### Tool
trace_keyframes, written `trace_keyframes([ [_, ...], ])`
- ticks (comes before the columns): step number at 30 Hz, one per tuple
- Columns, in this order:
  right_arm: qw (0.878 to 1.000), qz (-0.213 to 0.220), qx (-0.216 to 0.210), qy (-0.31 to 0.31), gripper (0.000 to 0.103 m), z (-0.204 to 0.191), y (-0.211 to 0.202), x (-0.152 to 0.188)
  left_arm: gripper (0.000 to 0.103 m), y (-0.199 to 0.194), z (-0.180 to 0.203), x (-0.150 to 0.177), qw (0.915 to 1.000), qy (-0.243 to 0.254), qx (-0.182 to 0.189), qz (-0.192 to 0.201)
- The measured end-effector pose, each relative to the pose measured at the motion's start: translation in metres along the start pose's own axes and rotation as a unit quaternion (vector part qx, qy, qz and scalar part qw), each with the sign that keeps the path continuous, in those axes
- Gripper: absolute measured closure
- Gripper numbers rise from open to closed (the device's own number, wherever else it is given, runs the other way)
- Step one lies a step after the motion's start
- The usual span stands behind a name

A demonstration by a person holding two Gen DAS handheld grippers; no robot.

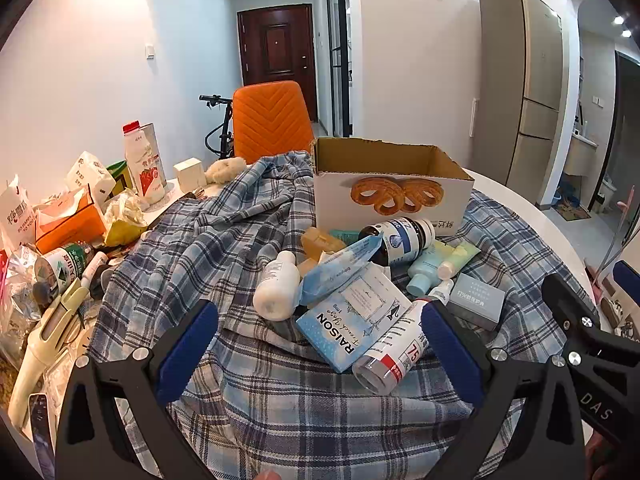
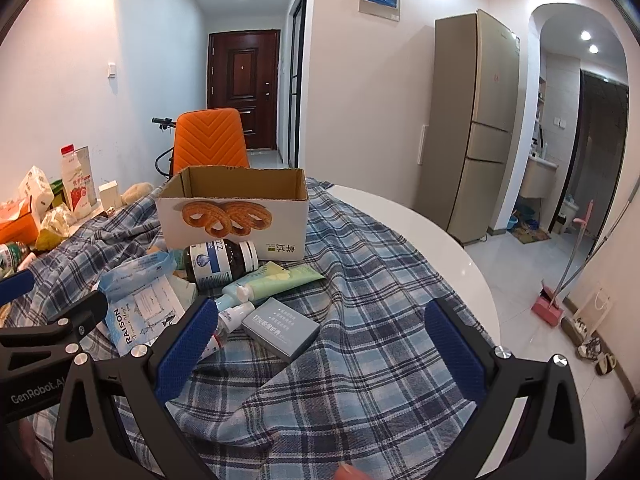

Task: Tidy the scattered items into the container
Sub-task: 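Reach the right tool toward the white spray bottle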

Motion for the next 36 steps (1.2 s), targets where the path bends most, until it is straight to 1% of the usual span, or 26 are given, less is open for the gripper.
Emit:
trace_keyframes([
  [6, 1.0, -0.001, -0.006, 0.003, 0.0, -0.001, 0.0, 0.0, 0.0, 0.0, -0.001, 0.0, 1.0, -0.003, 0.0, 0.001],
  [16, 1.0, 0.002, -0.013, 0.013, 0.0, 0.003, -0.001, 0.0, 0.0, 0.001, 0.002, 0.0, 1.0, 0.005, -0.002, -0.006],
  [21, 0.999, 0.0, -0.031, 0.038, 0.0, 0.01, 0.002, 0.0, 0.0, -0.001, 0.005, -0.002, 0.9999, 0.003, 0.009, 0.002],
  [24, 0.998, 0.011, -0.046, 0.043, 0.0, 0.011, -0.001, -0.001, 0.0, -0.004, 0.004, -0.005, 0.9996, -0.009, 0.024, 0.01],
  [27, 0.997, 0.021, -0.065, 0.038, 0.0, 0.008, -0.003, -0.002, 0.0, -0.002, 0.002, -0.005, 0.9992, -0.019, 0.035, 0.007],
  [30, 0.996, 0.026, -0.08, 0.031, 0.0, 0.002, -0.003, -0.002, 0.0, 0.001, -0.001, -0.004, 0.999, -0.024, 0.037, 0.005],
  [33, 0.996, 0.026, -0.085, 0.017, 0.0, -0.004, -0.001, -0.001, 0.0, 0.003, -0.004, -0.004, 0.9991, -0.025, 0.035, 0.006],
  [36, 0.994, 0.021, -0.105, 0.01, 0.0, -0.011, 0.002, 0.001, 0.0, 0.004, -0.01, -0.003, 0.9996, -0.024, 0.013, 0.012],
])
Point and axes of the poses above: each gripper's, at about its wrist camera, not at the fingertips, and y roughly the way its jaws point, z to its right, x to its underside, the point moved 7 cm from there along y, roughly the way its jaws point, and after that the axes turned 5 degrees about -x, right-handed, at the moved point
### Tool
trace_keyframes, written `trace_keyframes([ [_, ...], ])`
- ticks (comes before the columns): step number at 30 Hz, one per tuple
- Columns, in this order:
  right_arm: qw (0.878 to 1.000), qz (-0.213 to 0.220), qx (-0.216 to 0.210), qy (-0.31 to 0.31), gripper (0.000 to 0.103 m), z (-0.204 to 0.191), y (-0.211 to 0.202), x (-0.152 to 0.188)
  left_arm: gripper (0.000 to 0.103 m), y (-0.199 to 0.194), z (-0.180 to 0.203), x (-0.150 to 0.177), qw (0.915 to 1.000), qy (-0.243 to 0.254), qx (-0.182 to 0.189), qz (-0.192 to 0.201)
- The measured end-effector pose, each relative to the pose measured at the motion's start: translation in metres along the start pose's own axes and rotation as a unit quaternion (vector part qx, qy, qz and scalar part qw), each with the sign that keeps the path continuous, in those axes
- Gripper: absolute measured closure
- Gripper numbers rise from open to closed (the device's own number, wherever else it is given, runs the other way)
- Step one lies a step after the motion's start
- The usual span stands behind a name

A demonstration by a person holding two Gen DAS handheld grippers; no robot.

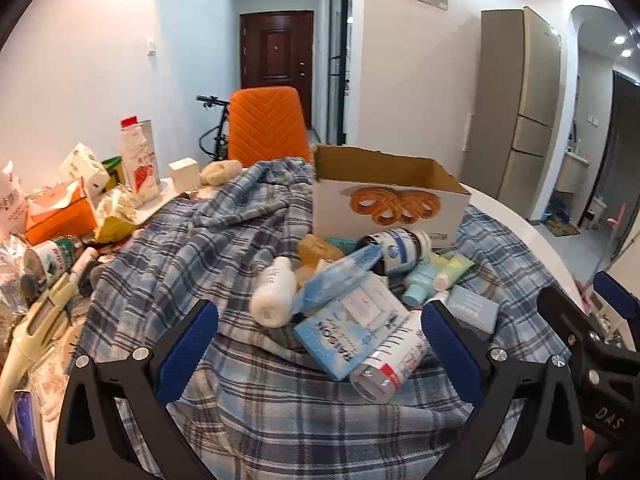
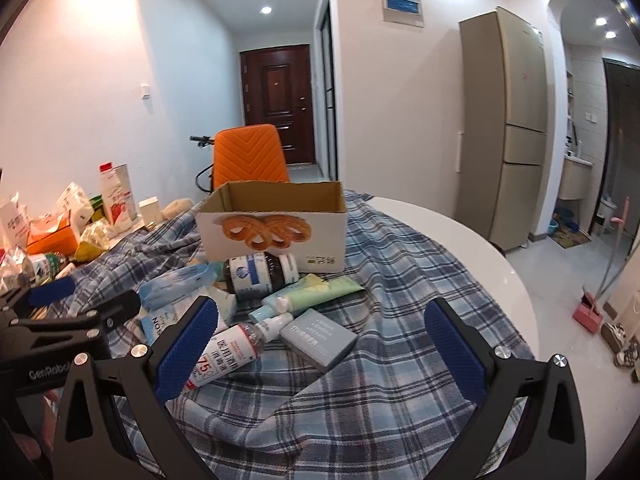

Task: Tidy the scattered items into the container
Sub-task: 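Reach the right tool toward the white spray bottle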

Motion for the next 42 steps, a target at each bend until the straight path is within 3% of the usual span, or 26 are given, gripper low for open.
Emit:
trace_keyframes([
  [4, 1.0, -0.013, -0.021, -0.003, 0.0, -0.006, 0.007, 0.005, 0.0, 0.004, -0.004, 0.001, 0.9993, 0.015, -0.033, 0.005],
  [9, 0.999, -0.027, -0.024, -0.014, 0.0, -0.011, 0.017, 0.011, 0.0, 0.016, 0.002, 0.007, 0.9996, 0.023, -0.003, -0.017],
  [18, 0.999, -0.035, -0.034, -0.005, 0.003, -0.01, 0.021, 0.014, 0.0, 0.02, -0.008, 0.009, 0.9998, 0.01, -0.006, -0.015],
  [25, 0.993, -0.075, -0.089, -0.018, 0.005, -0.034, 0.039, 0.031, 0.0, 0.028, -0.026, 0.01, 0.9993, 0.011, -0.028, -0.024],
  [30, 0.986, -0.102, -0.13, -0.013, 0.013, -0.051, 0.05, 0.042, 0.0, 0.038, -0.044, 0.014, 0.9986, -0.029, -0.008, -0.044],
  [33, 0.982, -0.123, -0.145, 0.002, 0.013, -0.057, 0.06, 0.049, 0.0, 0.04, -0.047, 0.015, 0.9985, -0.023, -0.021, -0.045],
  [42, 0.982, -0.157, -0.108, 0.007, 0.012, -0.077, 0.084, 0.065, 0.0, 0.043, -0.048, 0.021, 0.9972, 0.013, -0.058, -0.046],
])
Point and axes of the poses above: each gripper's, at about its wrist camera, not at the fingertips, and y roughly the way its jaws point, z to its right, x to its underside, the point moved 7 cm from there along y, roughly the way its jaws point, and after that the axes turned 5 degrees about -x, right-handed, at the moved point
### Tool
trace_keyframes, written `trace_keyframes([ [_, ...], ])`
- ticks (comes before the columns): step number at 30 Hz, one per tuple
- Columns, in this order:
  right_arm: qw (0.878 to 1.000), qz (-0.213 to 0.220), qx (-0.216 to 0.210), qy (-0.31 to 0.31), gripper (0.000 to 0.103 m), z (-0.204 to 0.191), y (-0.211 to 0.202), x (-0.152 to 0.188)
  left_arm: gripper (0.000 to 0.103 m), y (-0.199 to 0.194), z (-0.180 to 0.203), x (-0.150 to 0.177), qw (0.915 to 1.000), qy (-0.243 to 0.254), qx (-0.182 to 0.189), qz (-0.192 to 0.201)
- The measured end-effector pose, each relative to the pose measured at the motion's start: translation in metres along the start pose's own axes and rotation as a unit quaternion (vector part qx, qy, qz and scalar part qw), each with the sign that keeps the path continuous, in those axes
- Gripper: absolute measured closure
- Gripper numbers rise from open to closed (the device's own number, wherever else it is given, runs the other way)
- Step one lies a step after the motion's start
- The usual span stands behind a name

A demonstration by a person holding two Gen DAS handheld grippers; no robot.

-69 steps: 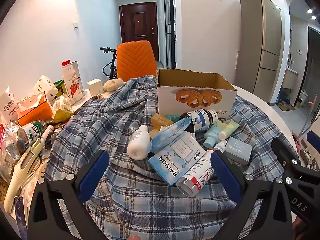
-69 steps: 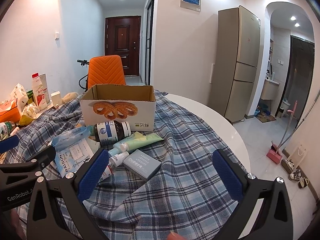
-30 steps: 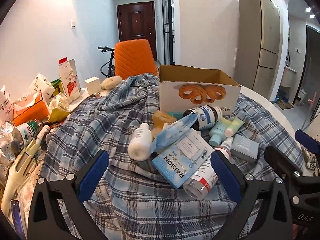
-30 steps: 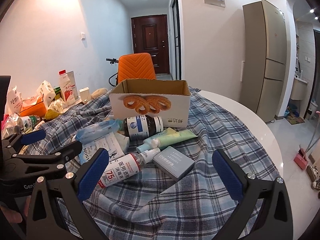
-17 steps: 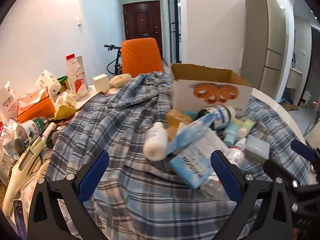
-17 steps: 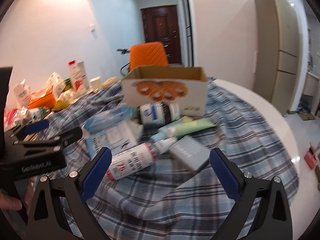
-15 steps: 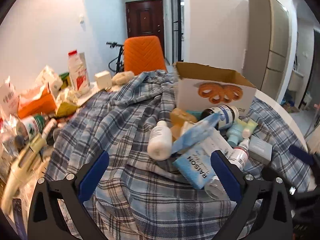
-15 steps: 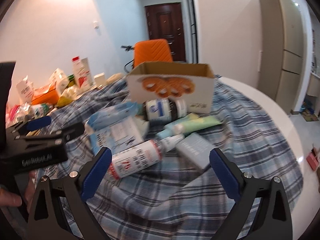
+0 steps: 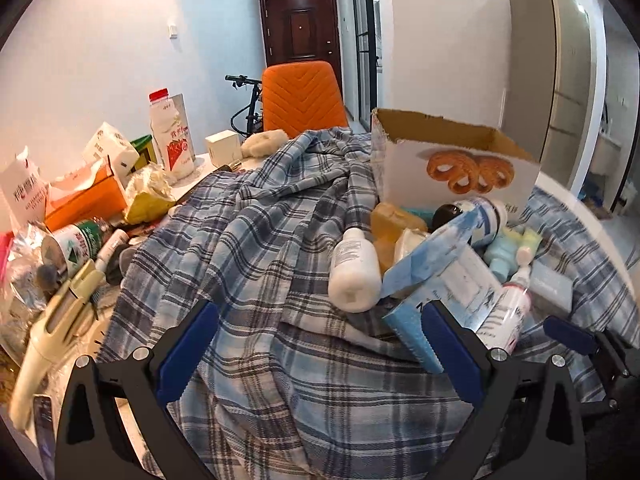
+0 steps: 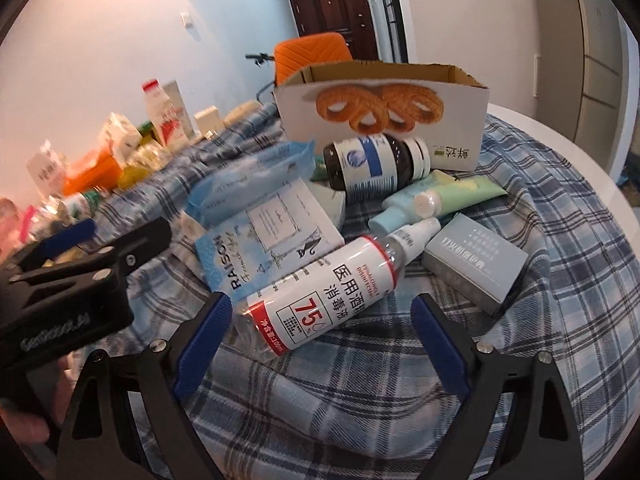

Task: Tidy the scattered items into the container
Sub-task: 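Reach the right tool toward the white spray bottle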

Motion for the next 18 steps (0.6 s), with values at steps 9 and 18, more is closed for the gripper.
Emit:
trace_keyframes([
  [9, 1.0, -0.008, 0.01, -0.007, 0.021, -0.004, 0.01, 0.003, 0.0, 0.006, 0.011, 0.005, 0.9991, 0.009, 0.038, -0.017],
  [18, 0.999, -0.011, -0.032, -0.007, 0.087, -0.002, -0.021, 0.0, 0.0, 0.005, 0.011, 0.006, 0.9984, 0.003, 0.052, -0.024],
])
Point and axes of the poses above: each gripper's, at about its wrist camera, not at the fingertips, and y roughly the way its jaws point, z to its right, x to its underside, the point moved 7 cm from there along y, roughly the way its jaws point, and after that the axes turned 5 degrees about -x, right-handed, at the moved point
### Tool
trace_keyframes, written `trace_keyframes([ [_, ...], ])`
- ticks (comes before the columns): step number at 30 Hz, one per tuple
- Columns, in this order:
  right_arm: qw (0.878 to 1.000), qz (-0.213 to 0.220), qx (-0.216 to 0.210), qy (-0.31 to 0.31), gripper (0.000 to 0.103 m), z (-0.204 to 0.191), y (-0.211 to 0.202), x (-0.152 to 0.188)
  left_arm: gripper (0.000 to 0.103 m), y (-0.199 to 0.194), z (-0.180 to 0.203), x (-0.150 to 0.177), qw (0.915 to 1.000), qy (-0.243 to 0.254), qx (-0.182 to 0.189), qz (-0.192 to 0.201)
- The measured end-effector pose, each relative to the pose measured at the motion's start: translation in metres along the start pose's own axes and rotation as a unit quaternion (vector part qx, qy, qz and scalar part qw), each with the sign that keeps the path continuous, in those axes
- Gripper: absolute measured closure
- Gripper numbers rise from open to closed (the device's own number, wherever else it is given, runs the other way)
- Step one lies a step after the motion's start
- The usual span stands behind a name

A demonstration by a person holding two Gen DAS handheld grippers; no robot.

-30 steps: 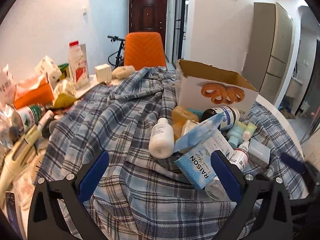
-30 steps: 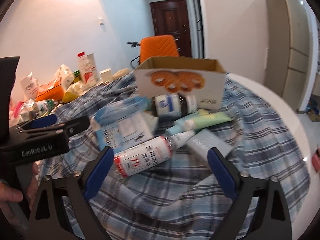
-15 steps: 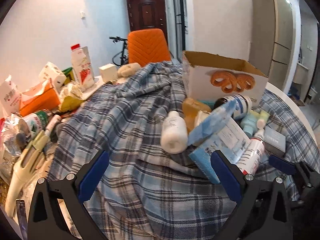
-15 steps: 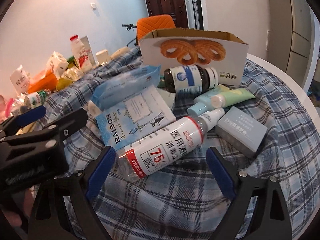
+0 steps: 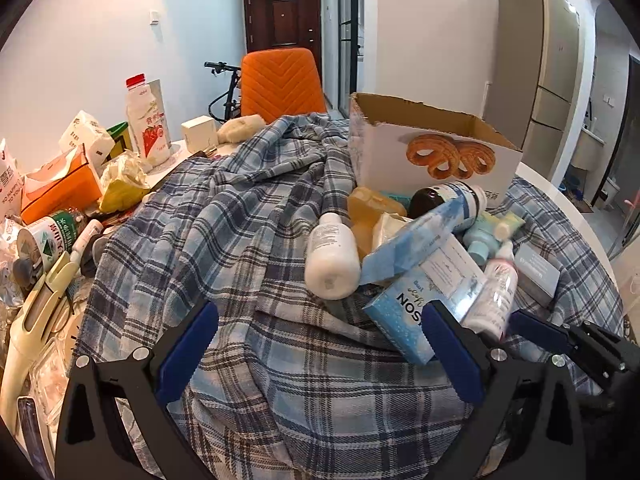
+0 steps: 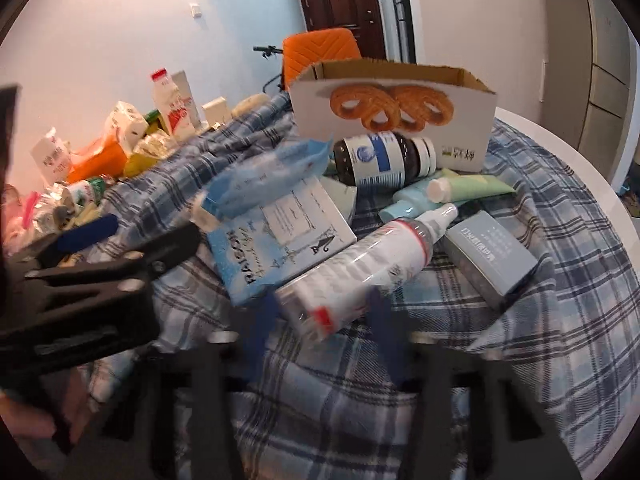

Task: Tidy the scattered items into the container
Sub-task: 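Reach the right tool toward the white spray bottle, then close the right tool on the spray bottle and lift it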

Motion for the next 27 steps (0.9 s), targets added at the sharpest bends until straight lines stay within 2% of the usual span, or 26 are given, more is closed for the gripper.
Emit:
trace_keyframes([
  [1, 1.0, -0.002, 0.001, 0.002, 0.095, 0.003, -0.003, 0.001, 0.0, 0.0, 0.002, 0.0, 1.0, 0.003, 0.002, -0.001],
  [4, 0.999, -0.008, 0.034, 0.004, 0.095, 0.017, -0.004, 0.002, 0.0, -0.001, 0.01, 0.001, 0.9998, 0.019, 0.01, -0.002],
  [6, 0.999, -0.014, 0.015, 0.042, 0.095, 0.034, -0.003, 0.004, 0.0, -0.001, 0.017, 0.002, 0.9994, 0.032, 0.016, -0.002],
  [10, 0.989, -0.002, -0.063, 0.131, 0.094, 0.061, -0.002, 0.002, 0.0, 0.002, 0.035, 0.007, 0.997, 0.063, 0.043, -0.015],
  [12, 0.985, 0.008, -0.075, 0.152, 0.091, 0.069, -0.002, 0.0, 0.0, 0.003, 0.044, 0.01, 0.9955, 0.073, 0.058, -0.017],
  [13, 0.984, 0.011, -0.081, 0.161, 0.083, 0.071, -0.001, -0.001, 0.0, 0.002, 0.049, 0.011, 0.9945, 0.079, 0.066, -0.017],
  [14, 0.981, 0.011, -0.094, 0.171, 0.069, 0.073, 0.0, -0.002, 0.0, 0.002, 0.053, 0.012, 0.9937, 0.085, 0.071, -0.017],
  [15, 0.976, 0.01, -0.112, 0.185, 0.059, 0.074, 0.002, -0.002, 0.0, 0.003, 0.057, 0.013, 0.9929, 0.09, 0.075, -0.017],
  [16, 0.97, 0.009, -0.132, 0.202, 0.037, 0.076, 0.004, -0.004, 0.0, 0.004, 0.061, 0.014, 0.9922, 0.098, 0.076, -0.018],
  [17, 0.966, 0.011, -0.145, 0.213, 0.032, 0.077, 0.003, -0.005, 0.0, 0.005, 0.064, 0.015, 0.9917, 0.104, 0.074, -0.018],
  [19, 0.963, 0.01, -0.139, 0.23, 0.032, 0.081, 0.005, -0.008, 0.0, 0.008, 0.067, 0.016, 0.9912, 0.114, 0.064, -0.02],
  [23, 0.976, -0.004, -0.06, 0.208, 0.032, 0.082, 0.011, -0.015, 0.0, 0.017, 0.068, 0.016, 0.9921, 0.104, 0.063, -0.03],
  [27, 0.981, -0.032, -0.052, 0.186, 0.032, 0.069, 0.024, -0.016, 0.0, 0.02, 0.059, 0.01, 0.9951, 0.076, 0.055, -0.031],
])
Point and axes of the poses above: each gripper's, at about its wrist camera, not at the fingertips, and y roughly the way its jaws point, z to its right, x to its underside, the point moved 7 cm from there along y, roughly the way its jaws point, and after that the axes turned 5 degrees about -x, right-handed, at the moved point
